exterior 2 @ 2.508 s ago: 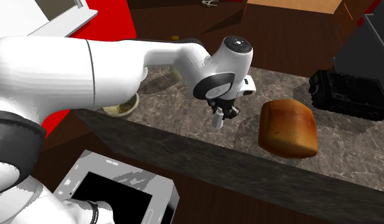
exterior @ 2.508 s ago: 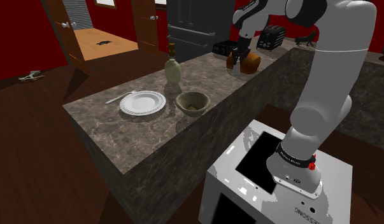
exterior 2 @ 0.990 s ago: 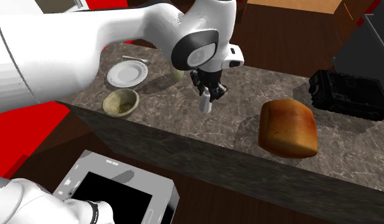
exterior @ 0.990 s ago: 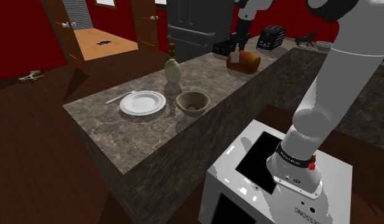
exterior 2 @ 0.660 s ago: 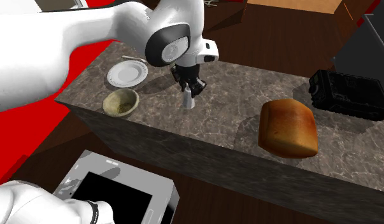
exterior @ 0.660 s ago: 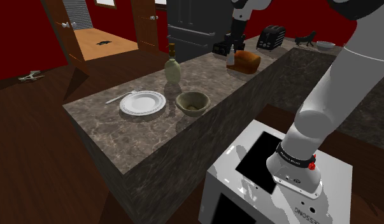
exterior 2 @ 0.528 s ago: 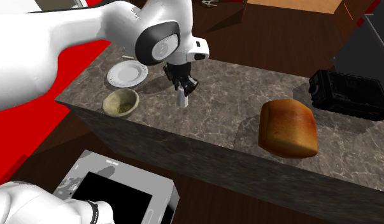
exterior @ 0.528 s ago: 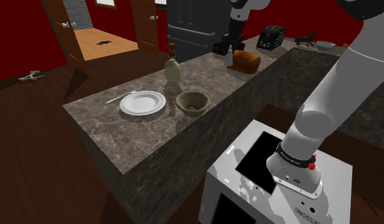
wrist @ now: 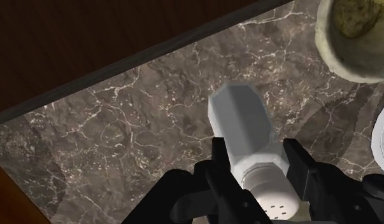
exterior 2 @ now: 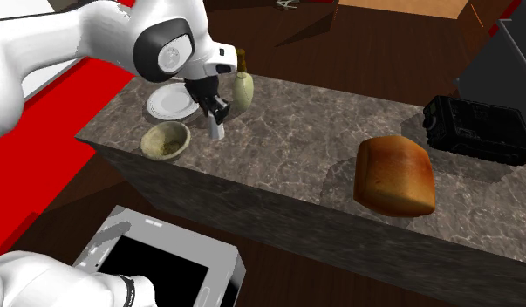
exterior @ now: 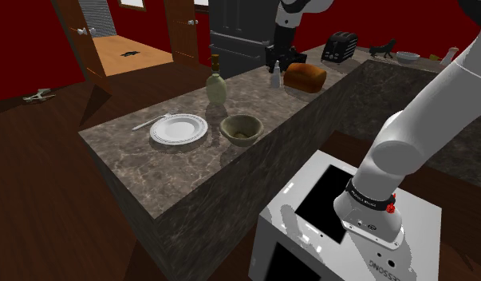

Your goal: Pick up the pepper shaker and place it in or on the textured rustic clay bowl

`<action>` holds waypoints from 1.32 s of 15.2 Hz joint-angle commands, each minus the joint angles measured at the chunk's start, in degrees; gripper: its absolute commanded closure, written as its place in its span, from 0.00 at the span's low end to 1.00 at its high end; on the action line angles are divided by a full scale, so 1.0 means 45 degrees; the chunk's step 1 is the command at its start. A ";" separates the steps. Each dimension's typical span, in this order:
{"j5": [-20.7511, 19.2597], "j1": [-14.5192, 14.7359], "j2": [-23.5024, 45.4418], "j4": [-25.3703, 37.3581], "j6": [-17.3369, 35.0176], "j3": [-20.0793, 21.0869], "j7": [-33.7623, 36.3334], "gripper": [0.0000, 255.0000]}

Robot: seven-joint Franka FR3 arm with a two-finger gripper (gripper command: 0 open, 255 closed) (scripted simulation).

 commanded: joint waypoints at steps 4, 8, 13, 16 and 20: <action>0.0042 0.0558 -0.0579 -0.0473 -0.0111 0.1067 0.1625 1.00; 0.0169 0.1028 -0.0824 -0.0657 -0.0179 0.1928 0.2892 1.00; 0.0370 0.1624 -0.0823 -0.0565 -0.0276 0.3003 0.4461 1.00; 0.0440 0.1846 -0.0726 -0.0601 -0.0142 0.3400 0.5044 1.00; 0.0440 0.1847 -0.0653 -0.1219 0.0548 0.3407 0.5049 1.00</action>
